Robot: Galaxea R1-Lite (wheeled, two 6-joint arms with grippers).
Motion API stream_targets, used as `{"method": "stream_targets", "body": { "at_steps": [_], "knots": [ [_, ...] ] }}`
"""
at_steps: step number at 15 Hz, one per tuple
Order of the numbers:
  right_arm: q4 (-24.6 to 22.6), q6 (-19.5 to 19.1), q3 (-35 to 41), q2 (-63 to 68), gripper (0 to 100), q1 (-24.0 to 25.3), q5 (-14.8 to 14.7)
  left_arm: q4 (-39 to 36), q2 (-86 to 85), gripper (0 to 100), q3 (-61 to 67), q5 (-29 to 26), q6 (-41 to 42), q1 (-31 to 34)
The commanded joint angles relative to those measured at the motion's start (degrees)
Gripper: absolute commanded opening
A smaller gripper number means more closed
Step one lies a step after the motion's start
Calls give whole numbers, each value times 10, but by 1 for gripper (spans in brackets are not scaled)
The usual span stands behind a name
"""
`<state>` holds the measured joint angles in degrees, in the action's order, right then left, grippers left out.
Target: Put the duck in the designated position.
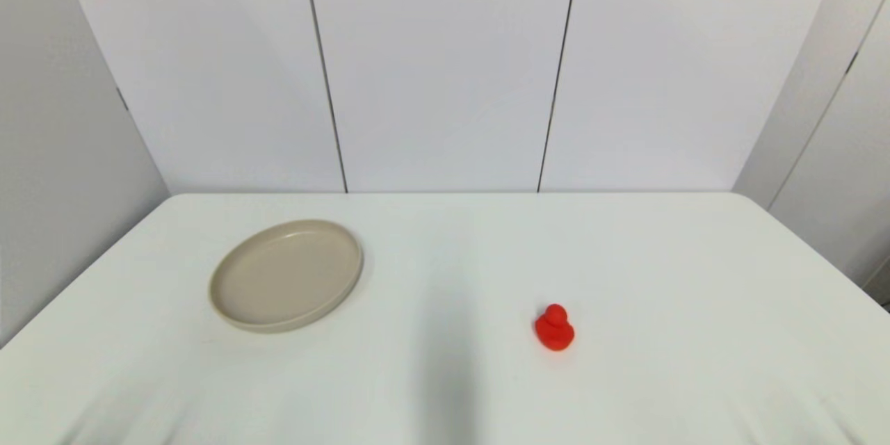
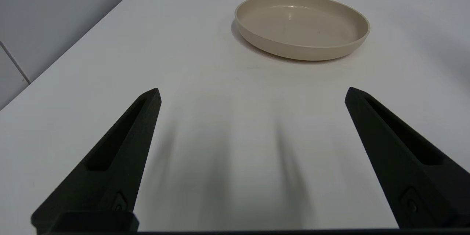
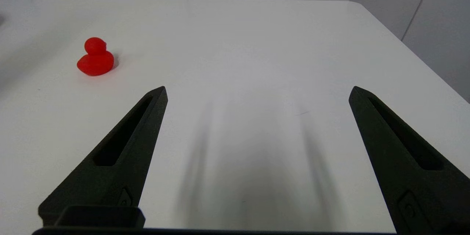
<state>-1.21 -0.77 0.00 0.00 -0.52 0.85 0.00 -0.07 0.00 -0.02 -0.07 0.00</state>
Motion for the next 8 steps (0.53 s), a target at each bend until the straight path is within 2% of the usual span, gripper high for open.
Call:
{"method": "stream_targets", "body": {
  "at_steps": [1,8],
  "knots": [
    [0,0,5,0,100,0,0,0,1,100,0,0,0,0],
    [0,0,5,1,100,0,0,0,1,100,0,0,0,0]
  ]
}}
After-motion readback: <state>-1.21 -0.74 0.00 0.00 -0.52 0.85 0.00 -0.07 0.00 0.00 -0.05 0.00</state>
